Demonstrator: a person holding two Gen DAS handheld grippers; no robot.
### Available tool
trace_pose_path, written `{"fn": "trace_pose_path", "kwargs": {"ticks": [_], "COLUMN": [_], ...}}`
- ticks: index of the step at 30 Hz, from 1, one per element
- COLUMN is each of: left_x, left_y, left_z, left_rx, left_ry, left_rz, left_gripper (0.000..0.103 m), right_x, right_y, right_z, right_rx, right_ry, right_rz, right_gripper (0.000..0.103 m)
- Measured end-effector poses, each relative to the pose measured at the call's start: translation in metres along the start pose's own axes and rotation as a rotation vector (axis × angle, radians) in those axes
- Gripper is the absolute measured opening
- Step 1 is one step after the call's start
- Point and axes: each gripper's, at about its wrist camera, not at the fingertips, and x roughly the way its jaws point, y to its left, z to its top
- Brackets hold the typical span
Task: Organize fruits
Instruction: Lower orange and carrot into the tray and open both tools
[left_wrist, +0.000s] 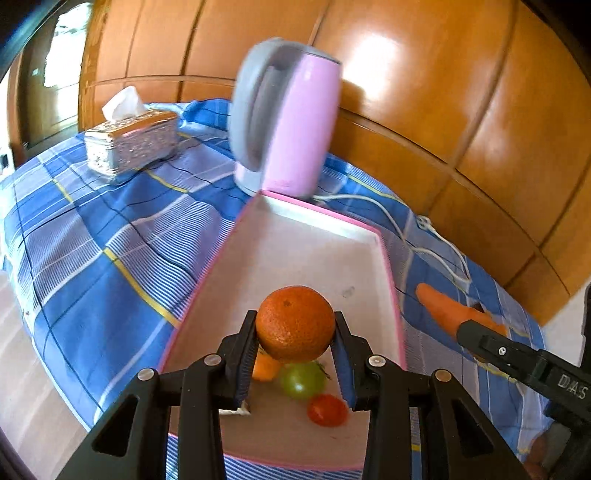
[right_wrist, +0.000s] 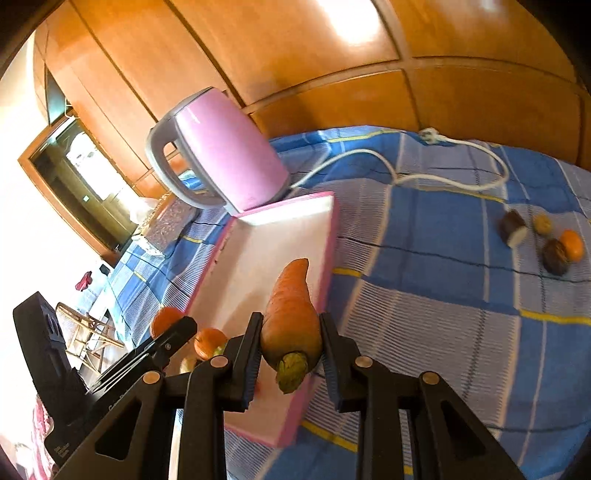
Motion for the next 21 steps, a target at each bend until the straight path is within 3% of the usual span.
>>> {"fn": "trace_pose_path", "kwargs": {"ticks": [8,16,19,21], "left_x": [0.015,0.036,0.034,0.030], "left_y": [0.008,-0.004,-0.009,-0.013], "left_z": [0.019,0.017,0.016,0.015], "left_rx": [-0.005,0.012,0.012,0.023], "left_ry": [0.028,0.071,0.065,0.053], "left_rz": [-0.027,-0.048,-0.061,-0.053], "left_gripper": [0.038,0.039,0.047,0.047], "right_x": [0.040,0.035,0.026,0.022], "right_y": [0.022,0.016,0.009,0.006], "right_z": [0.002,-0.021,-0.028,-0.030], "right_rx": [-0.038,-0.040,-0.023,-0.017], "right_ry": [0.058,0.077,0.069,0.059], "right_rz": [0.006,-0.008,-0.022,-0.039], "right_gripper": [0.035,0.035,0.035,0.037]}}
